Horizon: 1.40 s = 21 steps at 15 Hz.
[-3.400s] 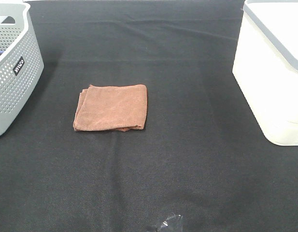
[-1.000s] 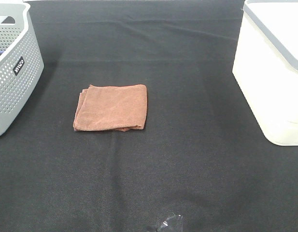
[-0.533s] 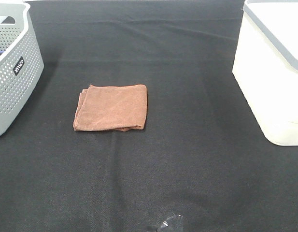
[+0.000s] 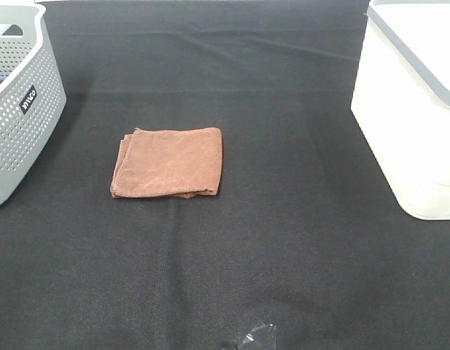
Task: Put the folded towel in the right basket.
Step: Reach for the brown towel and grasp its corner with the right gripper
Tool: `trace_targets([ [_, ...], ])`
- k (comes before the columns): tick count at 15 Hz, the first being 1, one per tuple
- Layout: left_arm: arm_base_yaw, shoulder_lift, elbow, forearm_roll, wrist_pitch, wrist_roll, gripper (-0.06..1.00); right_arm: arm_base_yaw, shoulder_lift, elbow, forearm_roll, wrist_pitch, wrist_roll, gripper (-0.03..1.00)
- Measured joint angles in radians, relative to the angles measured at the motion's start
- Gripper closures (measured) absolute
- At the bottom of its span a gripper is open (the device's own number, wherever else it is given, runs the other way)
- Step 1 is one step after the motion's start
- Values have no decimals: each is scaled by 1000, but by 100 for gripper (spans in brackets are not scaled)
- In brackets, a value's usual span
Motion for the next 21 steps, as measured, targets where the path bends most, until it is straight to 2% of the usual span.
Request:
trace_targets([
  [3,0,0,0,0,0,0,-4,0,45,-14,0,-5,-19,-1],
  [5,0,0,0,0,0,0,-4,0,349,-163,44,18,-23,-1],
  [7,0,0,0,0,0,0,-4,0,635,-344,116,80,-25,-1],
  [10,0,0,0,0,0,0,-4,0,998,-617,202,84,-39,-1],
  [13,0,0,0,0,0,0,-4,0,1206,-762,347,74,-97,-1],
  [14,0,0,0,0,0,0,-4,34,1305,-799,442,48,-126,-1],
  [18,0,0,0,0,0,0,-4,309,1607,-821,578,-168,-158,-1],
  [20,0,0,0,0,0,0,-4,375,1772,-830,694,-232,-243,-1],
  [21,0,0,0,0,0,0,-4,375,1772,-830,694,-232,-243,-1],
])
